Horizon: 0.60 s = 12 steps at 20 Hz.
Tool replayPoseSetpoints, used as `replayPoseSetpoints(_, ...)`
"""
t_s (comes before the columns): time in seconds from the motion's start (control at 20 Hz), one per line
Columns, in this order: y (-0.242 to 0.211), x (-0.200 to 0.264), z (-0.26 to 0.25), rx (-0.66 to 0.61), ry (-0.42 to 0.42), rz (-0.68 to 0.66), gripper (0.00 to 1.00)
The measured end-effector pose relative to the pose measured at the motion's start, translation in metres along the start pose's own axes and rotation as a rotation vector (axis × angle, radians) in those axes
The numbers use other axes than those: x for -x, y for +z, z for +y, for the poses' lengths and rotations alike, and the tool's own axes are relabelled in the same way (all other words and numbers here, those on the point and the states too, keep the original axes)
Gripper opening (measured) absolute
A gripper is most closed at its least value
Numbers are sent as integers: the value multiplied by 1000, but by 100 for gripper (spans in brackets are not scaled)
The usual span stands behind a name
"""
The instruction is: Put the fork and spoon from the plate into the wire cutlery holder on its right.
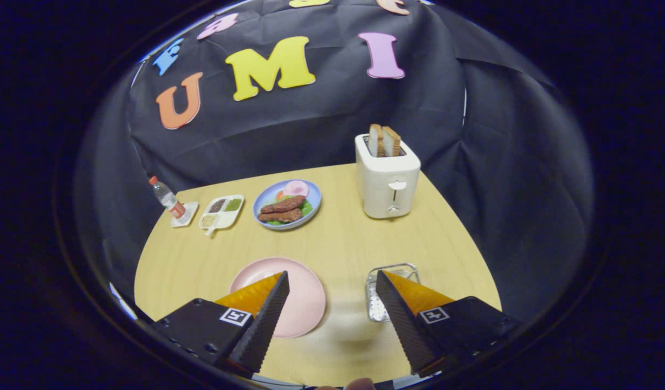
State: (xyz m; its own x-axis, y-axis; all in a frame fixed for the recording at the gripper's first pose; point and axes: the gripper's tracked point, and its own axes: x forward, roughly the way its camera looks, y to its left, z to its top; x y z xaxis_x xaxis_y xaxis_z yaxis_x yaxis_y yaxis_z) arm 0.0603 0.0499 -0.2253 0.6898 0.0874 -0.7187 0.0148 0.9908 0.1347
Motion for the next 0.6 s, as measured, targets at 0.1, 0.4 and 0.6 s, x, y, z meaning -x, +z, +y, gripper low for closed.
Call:
replayPoseSetpoints(0.1, -17, -2, 26, 12, 5, -18, 96)
replayPoseSetpoints(0.4, -86, -33, 85, 89, 18, 35, 96)
replayPoseSetpoints(0.6, -120, -58, 101, 116, 16, 70, 96)
